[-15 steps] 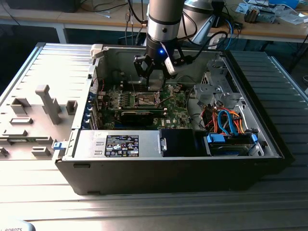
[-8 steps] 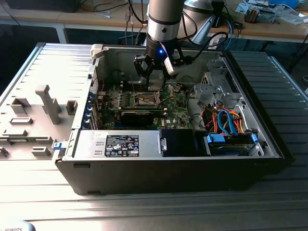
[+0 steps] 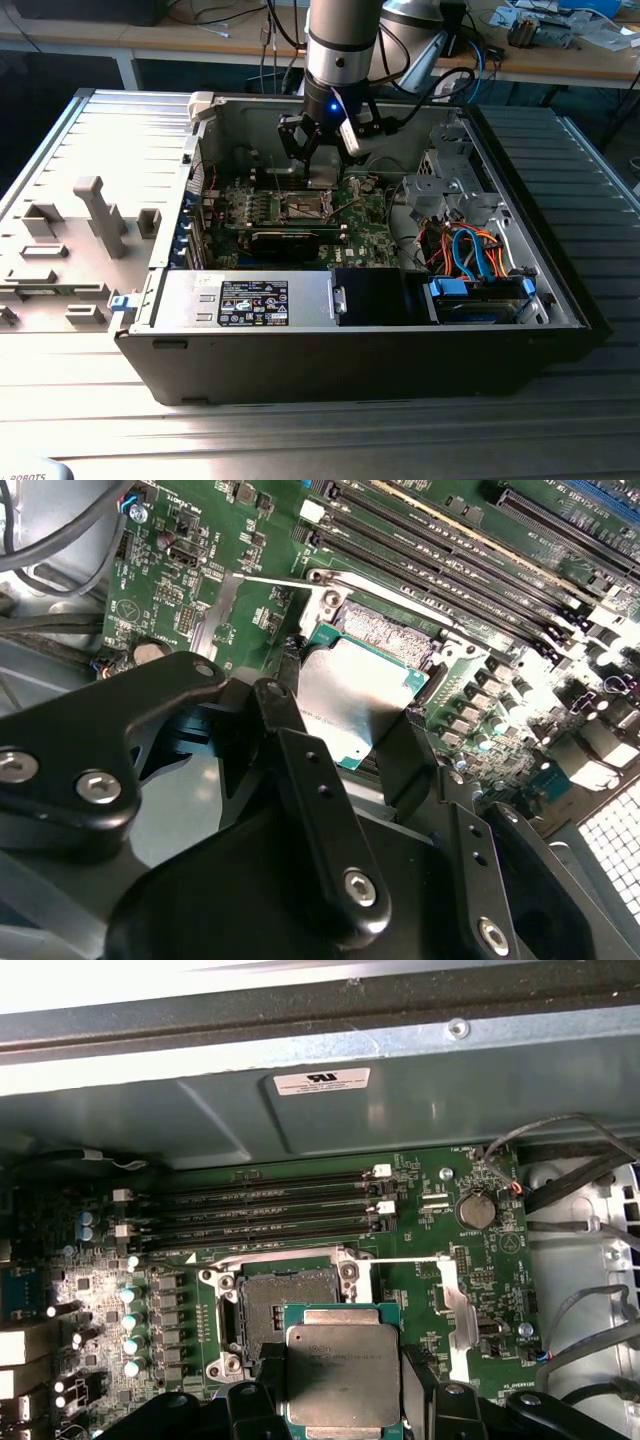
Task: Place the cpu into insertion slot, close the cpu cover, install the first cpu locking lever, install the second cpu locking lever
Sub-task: 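Place the cpu into insertion slot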
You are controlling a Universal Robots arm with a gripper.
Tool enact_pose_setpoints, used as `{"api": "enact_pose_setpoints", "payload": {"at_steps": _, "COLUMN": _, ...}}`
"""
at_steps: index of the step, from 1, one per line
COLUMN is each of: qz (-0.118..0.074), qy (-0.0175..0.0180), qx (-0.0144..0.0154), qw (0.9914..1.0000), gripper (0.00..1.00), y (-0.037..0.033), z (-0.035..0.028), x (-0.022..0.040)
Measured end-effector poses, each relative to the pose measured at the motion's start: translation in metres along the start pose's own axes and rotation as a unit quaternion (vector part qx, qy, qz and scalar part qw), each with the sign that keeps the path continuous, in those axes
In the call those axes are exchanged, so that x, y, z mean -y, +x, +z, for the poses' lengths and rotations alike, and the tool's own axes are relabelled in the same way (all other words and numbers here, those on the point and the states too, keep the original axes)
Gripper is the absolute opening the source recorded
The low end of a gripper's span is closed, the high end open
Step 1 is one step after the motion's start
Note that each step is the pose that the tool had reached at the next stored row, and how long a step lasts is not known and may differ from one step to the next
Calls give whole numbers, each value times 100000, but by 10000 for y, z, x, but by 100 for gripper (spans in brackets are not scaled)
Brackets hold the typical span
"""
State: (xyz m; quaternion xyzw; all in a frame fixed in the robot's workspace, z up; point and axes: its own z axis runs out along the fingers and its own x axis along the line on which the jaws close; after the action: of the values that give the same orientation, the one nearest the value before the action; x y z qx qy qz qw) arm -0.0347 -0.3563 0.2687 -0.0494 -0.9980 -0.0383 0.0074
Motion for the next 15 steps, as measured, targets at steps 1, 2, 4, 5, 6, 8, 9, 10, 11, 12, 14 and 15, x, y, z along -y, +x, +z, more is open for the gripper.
{"api": "enact_pose_setpoints", "payload": {"at_steps": 1, "qz": 89, "qy": 11, "qx": 10, "qw": 100000, "gripper": 54, "y": 0, "z": 0, "x": 0}}
{"api": "enact_pose_setpoints", "payload": {"at_steps": 2, "qz": 214, "qy": 32, "qx": 23, "qw": 100000, "gripper": 54, "y": 0, "z": 0, "x": 0}}
{"api": "enact_pose_setpoints", "payload": {"at_steps": 4, "qz": 469, "qy": 77, "qx": 48, "qw": 99999, "gripper": 54, "y": 0, "z": 0, "x": 0}}
{"api": "enact_pose_setpoints", "payload": {"at_steps": 5, "qz": 635, "qy": 106, "qx": 62, "qw": 99998, "gripper": 54, "y": 0, "z": 0, "x": 0}}
{"api": "enact_pose_setpoints", "payload": {"at_steps": 6, "qz": 724, "qy": 120, "qx": 71, "qw": 99997, "gripper": 54, "y": 0, "z": 0, "x": 0}}
{"api": "enact_pose_setpoints", "payload": {"at_steps": 8, "qz": 908, "qy": 154, "qx": 89, "qw": 99996, "gripper": 54, "y": 0, "z": 0, "x": 0}}
{"api": "enact_pose_setpoints", "payload": {"at_steps": 9, "qz": 1001, "qy": 171, "qx": 98, "qw": 99995, "gripper": 54, "y": 0, "z": 1, "x": 0}}
{"api": "enact_pose_setpoints", "payload": {"at_steps": 10, "qz": 1095, "qy": 192, "qx": 105, "qw": 99994, "gripper": 54, "y": 0, "z": 0, "x": 0}}
{"api": "enact_pose_setpoints", "payload": {"at_steps": 11, "qz": 1180, "qy": 208, "qx": 115, "qw": 99993, "gripper": 54, "y": 0, "z": 1, "x": 0}}
{"api": "enact_pose_setpoints", "payload": {"at_steps": 12, "qz": 1355, "qy": 245, "qx": 132, "qw": 99990, "gripper": 54, "y": 0, "z": 0, "x": 0}}
{"api": "enact_pose_setpoints", "payload": {"at_steps": 14, "qz": 1717, "qy": 313, "qx": 165, "qw": 99985, "gripper": 54, "y": 0, "z": 0, "x": 0}}
{"api": "enact_pose_setpoints", "payload": {"at_steps": 15, "qz": 1807, "qy": 333, "qx": 175, "qw": 99983, "gripper": 54, "y": 0, "z": 0, "x": 0}}
